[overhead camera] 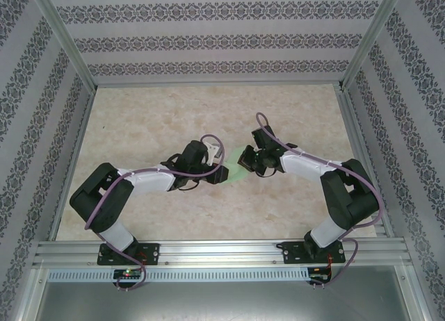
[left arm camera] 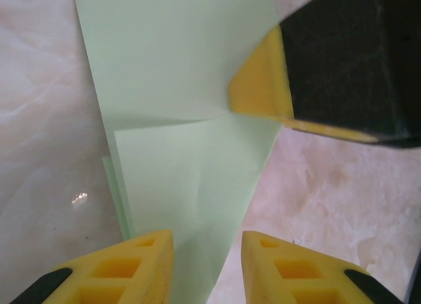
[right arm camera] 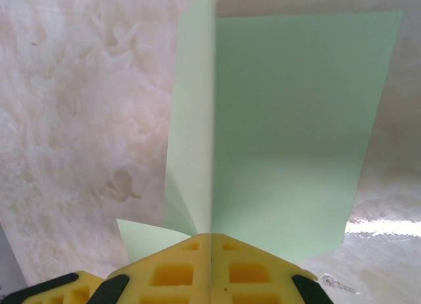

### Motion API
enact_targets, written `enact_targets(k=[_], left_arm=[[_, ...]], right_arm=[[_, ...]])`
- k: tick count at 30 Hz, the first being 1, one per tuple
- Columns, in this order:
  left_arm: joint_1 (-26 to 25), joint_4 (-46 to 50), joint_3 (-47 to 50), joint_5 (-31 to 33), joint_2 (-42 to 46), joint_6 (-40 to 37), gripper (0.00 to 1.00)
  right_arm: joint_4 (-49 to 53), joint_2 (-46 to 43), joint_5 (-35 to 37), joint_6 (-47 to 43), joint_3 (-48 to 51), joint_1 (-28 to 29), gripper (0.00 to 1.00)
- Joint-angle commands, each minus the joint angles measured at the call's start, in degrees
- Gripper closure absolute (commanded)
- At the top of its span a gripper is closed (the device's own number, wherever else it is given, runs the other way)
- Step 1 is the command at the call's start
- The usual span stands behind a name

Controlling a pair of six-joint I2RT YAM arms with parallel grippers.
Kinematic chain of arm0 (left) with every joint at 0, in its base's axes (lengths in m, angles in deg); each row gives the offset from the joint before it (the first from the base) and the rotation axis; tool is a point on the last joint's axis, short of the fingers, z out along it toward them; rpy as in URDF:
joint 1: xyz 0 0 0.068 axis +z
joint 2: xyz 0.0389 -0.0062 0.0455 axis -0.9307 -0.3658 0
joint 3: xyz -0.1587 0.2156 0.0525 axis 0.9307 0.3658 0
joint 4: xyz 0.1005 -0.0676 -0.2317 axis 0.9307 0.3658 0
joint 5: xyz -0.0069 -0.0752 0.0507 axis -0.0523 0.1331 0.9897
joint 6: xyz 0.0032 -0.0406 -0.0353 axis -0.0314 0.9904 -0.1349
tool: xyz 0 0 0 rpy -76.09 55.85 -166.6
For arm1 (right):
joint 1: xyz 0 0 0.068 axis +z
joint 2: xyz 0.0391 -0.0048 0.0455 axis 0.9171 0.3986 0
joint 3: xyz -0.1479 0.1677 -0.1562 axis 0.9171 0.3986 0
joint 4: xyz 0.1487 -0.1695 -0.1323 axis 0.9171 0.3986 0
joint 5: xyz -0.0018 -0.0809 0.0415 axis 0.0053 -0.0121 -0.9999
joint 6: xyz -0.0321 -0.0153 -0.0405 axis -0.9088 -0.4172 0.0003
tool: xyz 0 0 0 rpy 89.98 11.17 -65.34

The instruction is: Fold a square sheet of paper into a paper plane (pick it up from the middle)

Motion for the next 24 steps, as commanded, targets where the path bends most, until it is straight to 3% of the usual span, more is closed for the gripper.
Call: enact_targets(k=[1, 12, 24], left_arm=[[-0.65, 0.20, -1.16, 1.86, 1.75, -6.82, 0.65], [-0.69, -1.65, 0.97, 4.21, 2.58, -17.83, 0.57], [-1.14, -10.41, 5.59, 4.24, -2.28, -21.11, 0.58]], right_arm=[[3.75, 0.08, 2.63, 2.60, -3.49, 1.01, 0.95], [10.12, 6.71, 1.60, 3.72, -11.87, 2.78, 0.93], [10.44, 8.98, 0.12, 5.92, -13.86, 2.36, 0.90]])
